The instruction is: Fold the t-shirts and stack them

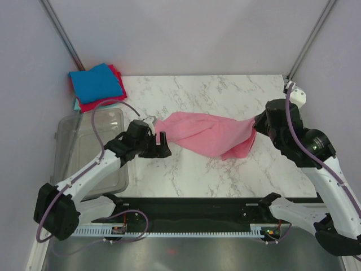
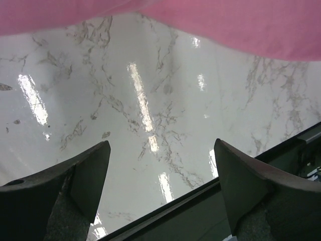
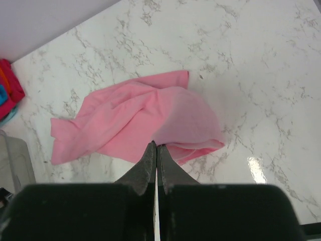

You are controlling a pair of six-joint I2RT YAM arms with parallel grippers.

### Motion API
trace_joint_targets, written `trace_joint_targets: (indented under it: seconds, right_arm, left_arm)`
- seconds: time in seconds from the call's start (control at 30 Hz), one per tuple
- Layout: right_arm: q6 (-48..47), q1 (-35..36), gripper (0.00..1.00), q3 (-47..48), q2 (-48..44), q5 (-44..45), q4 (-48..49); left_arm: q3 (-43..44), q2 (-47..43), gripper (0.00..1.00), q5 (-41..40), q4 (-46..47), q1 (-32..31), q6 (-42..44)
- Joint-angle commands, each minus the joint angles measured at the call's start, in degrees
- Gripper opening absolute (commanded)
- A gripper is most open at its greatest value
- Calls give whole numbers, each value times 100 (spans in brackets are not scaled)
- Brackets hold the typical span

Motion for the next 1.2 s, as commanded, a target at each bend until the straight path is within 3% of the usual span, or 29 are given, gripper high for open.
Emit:
trace_joint_targets:
  seconds: [0.0,0.13,0.4,0.5,0.63,0.73,0.77,0.8,0.87,0.9,1.07,1.17]
  right_arm:
    - [-42,-15,0,43,-99,220,47]
    - [-349,-50,0,402,137,596,82]
    - [-1509,-507,0,3232,1526,792,64]
    - [-1562,-542,0,3480,1808,642,91]
    - [-1554,-595,0,2971,1634,405,449]
    - [-1606,-665,0,2654,1493,369,539]
    - [-1641,-692,0,2610,1466,378,522]
    - [-1668,-701,0,2584,1431,378,530]
    - [-1729,-744,0,2540,1352,386,530]
    - [-1756,-762,0,2531,1326,378,522]
    - [-1703,-780,0,2574,992,387,399]
    - [-1650,-780,0,2784,798,483,189]
  left_arm:
    - [-109,681,92,151,603,-39,-46]
    - [188,1492,96,37,999,-39,-116]
    - [900,2898,100,-393,1658,-39,-319]
    - [1296,3452,100,-464,1720,22,-406]
    - [1963,4120,100,-649,1720,92,-494]
    - [2376,4639,79,-675,1720,215,-372]
    - [2474,4709,57,-667,1764,242,-284]
    - [2562,4797,46,-658,1756,277,-188]
    - [2764,4746,10,-562,1669,365,41]
    - [2817,4528,2,-622,1598,383,68]
    - [2975,3280,2,-851,956,392,436]
    - [3527,2444,2,-747,27,383,709]
